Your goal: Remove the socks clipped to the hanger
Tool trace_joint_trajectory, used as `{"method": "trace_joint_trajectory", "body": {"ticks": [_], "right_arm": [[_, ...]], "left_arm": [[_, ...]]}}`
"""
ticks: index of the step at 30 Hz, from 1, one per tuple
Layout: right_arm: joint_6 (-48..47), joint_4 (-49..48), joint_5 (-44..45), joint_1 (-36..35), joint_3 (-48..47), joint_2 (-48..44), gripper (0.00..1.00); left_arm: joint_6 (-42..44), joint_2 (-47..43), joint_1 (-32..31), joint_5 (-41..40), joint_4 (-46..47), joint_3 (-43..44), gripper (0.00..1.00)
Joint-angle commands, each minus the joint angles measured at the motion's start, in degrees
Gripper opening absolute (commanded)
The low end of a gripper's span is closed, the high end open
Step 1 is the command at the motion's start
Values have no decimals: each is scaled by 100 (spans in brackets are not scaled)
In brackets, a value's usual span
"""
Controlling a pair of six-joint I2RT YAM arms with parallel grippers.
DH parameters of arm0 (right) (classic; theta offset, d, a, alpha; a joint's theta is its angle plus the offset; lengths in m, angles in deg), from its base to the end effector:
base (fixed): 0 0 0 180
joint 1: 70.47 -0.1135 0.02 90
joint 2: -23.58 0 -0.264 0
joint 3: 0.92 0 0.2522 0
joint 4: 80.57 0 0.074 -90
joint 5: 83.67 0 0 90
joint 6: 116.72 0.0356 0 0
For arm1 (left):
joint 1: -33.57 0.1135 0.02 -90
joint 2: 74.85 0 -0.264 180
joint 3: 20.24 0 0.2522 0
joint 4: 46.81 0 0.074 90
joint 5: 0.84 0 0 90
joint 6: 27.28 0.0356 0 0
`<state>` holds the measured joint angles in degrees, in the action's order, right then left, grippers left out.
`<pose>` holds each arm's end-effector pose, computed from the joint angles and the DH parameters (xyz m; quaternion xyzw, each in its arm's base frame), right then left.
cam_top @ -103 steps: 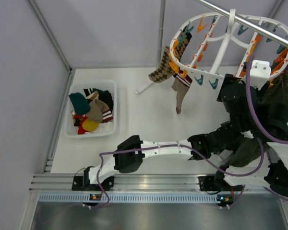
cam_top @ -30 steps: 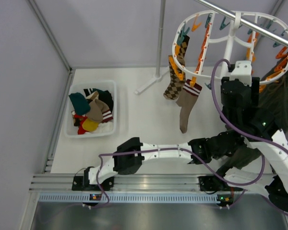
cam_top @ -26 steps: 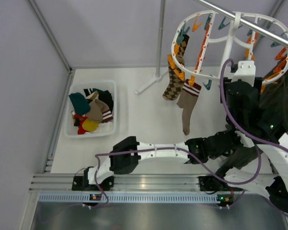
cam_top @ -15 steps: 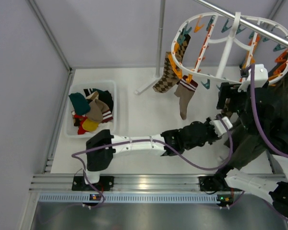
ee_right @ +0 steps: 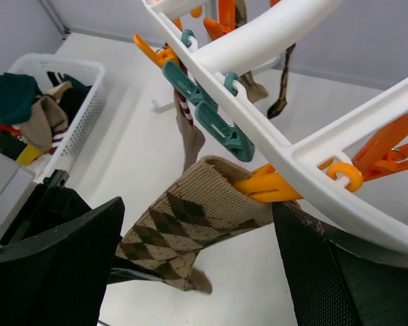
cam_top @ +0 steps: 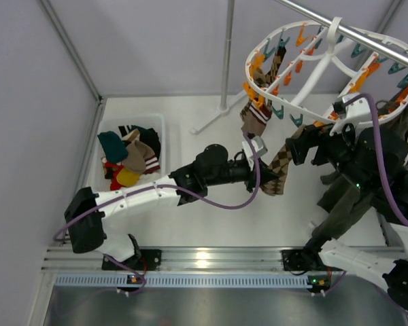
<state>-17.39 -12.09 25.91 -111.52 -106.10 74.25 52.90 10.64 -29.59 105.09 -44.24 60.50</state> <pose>0.0859 0.0589 0.4971 -0.1114 0.7754 0.1371 0.6062 0.1532 -0.3245 0.3517 0.4061 0.5944 -0.4887 0.4928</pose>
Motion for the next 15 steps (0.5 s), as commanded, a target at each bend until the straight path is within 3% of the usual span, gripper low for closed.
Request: {"method": "trace_joint_trajectory", "body": {"ticks": [1,8,15], "right_arm": [[272,-803,-471,80,211,-251,86],[579,-2130,-252,72,1292,-927,83],[808,-3089,117,80,2118,-1507,83]], "left_arm": [[-546,-481,215,658,265,-229,0],[-1355,-683,725,1097,265,-273,0],[-1496,-876,849,1176,265,-273,0]]}}
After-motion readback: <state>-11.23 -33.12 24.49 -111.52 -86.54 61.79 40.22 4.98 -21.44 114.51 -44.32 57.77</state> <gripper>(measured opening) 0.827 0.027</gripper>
